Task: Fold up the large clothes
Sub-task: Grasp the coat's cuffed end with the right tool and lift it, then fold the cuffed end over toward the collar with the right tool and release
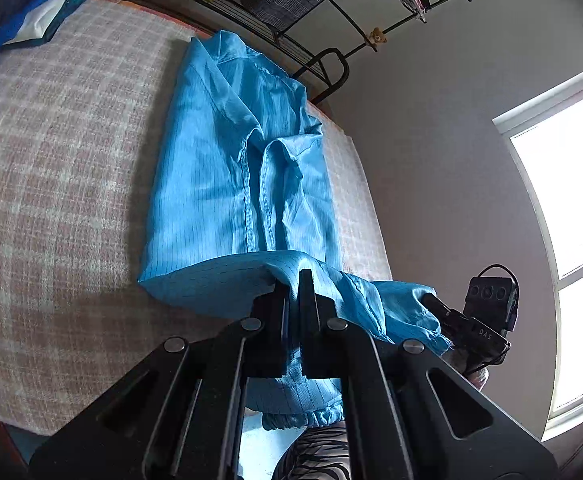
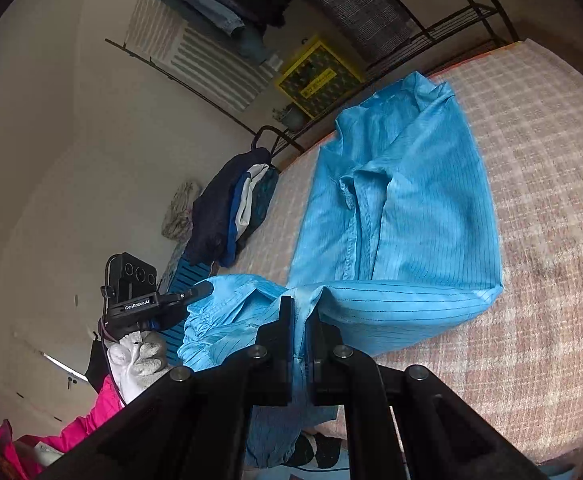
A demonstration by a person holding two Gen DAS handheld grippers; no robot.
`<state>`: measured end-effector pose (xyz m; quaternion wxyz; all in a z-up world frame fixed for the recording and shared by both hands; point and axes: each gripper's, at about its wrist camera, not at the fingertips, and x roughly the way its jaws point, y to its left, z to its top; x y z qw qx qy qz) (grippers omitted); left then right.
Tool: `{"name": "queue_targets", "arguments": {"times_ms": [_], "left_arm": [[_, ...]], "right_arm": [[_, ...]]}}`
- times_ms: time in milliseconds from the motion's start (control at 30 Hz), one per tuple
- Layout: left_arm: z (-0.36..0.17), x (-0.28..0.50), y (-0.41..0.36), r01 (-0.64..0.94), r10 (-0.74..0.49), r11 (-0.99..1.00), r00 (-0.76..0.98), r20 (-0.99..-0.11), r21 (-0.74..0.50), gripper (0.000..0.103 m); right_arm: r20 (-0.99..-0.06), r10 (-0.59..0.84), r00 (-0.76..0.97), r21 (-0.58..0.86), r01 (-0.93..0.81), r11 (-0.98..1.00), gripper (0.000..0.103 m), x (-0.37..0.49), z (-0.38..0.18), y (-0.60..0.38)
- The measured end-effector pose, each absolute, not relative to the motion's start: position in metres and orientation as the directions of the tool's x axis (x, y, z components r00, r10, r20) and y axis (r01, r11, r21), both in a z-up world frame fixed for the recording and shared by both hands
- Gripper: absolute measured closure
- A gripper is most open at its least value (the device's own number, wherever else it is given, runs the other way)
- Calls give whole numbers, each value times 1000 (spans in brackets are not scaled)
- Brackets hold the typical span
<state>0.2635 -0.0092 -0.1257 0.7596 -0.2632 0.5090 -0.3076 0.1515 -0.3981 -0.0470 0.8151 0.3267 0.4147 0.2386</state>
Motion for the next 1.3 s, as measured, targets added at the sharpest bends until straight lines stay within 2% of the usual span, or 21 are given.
{"name": "queue_targets", "arguments": {"times_ms": [267, 633, 733, 767, 800, 833, 900, 933, 967, 1067, 1133, 1233, 1267, 1300], "left_arm": [[-163, 332, -24, 115, -698, 704, 298, -651, -701, 102], [-213, 377, -31, 27, -648, 741, 292, -704, -671, 102], [-227, 387, -30, 3, -639, 746, 287, -714, -666, 102], [-232, 391, -30, -5, -638, 747, 275, -719, -665, 100], [-235, 394, -30, -14, -636, 749, 264, -725, -663, 92], [-237, 396, -29, -23, -639, 746, 256, -725, -666, 85], [-235, 398, -22, -40, -650, 728, 277, -708, -684, 58], [-232, 399, -19, -49, -652, 721, 288, -701, -691, 54], [-228, 401, -14, -54, -662, 708, 297, -688, -704, 48], [-212, 404, 1, -67, -684, 665, 346, -642, -744, 47], [-202, 404, 10, -57, -688, 655, 368, -626, -754, 47], [-187, 391, 22, -12, -690, 659, 388, -611, -752, 47], [-184, 382, 25, 14, -691, 667, 386, -611, -745, 47], [-183, 373, 26, 47, -691, 680, 372, -619, -731, 47]], "right_arm": [[-622, 556, 551, 675, 19, 737, 101, 224, -69, -414], [-743, 466, 481, 592, 146, 792, 101, 274, -122, -428], [-760, 452, 467, 574, 155, 804, 95, 281, -130, -431], [-762, 453, 463, 576, 162, 801, 91, 283, -132, -433], [-763, 456, 458, 579, 171, 797, 77, 284, -133, -436], [-761, 456, 461, 583, 180, 792, 70, 284, -133, -439], [-756, 451, 474, 587, 186, 788, 65, 281, -127, -445], [-750, 455, 480, 594, 188, 782, 63, 279, -123, -449], [-741, 458, 491, 604, 190, 774, 56, 277, -118, -454], [-699, 449, 557, 632, 186, 753, 48, 263, -96, -472], [-671, 450, 589, 649, 173, 741, 47, 249, -81, -483], [-666, 447, 597, 629, 128, 767, 52, 219, -63, -486], [-679, 453, 578, 613, 108, 782, 57, 207, -61, -483], [-693, 458, 556, 598, 88, 797, 66, 195, -62, -478]]}}
